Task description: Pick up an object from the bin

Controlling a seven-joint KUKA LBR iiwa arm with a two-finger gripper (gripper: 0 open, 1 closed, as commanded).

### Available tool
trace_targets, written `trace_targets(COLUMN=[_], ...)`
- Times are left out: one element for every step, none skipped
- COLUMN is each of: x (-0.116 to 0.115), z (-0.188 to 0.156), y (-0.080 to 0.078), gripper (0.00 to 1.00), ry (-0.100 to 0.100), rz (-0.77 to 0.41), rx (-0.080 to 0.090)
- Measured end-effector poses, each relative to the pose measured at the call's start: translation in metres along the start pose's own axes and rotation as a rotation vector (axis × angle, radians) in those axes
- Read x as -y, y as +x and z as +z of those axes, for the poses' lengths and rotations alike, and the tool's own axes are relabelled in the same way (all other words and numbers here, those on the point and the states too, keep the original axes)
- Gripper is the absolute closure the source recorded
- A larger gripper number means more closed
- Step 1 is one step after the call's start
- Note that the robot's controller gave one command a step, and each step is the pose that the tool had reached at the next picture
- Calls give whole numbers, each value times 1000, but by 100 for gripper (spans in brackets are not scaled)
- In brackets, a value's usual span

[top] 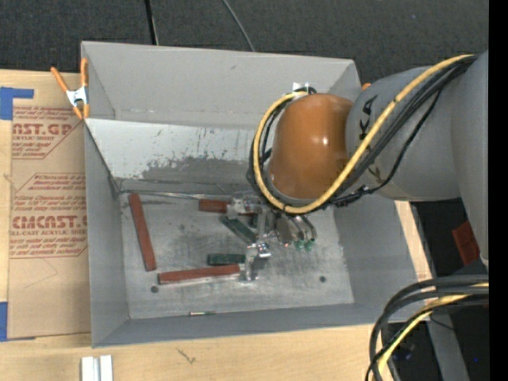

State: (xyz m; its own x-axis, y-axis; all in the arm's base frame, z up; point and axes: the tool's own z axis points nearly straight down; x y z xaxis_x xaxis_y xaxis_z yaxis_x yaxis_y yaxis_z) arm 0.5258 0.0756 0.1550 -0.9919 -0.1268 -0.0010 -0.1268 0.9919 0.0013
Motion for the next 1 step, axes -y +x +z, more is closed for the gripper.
trace_targets(x=[-21], z=[-23], y=[-17], gripper=[0], ry=[2], rz=[-107], rx=[-3])
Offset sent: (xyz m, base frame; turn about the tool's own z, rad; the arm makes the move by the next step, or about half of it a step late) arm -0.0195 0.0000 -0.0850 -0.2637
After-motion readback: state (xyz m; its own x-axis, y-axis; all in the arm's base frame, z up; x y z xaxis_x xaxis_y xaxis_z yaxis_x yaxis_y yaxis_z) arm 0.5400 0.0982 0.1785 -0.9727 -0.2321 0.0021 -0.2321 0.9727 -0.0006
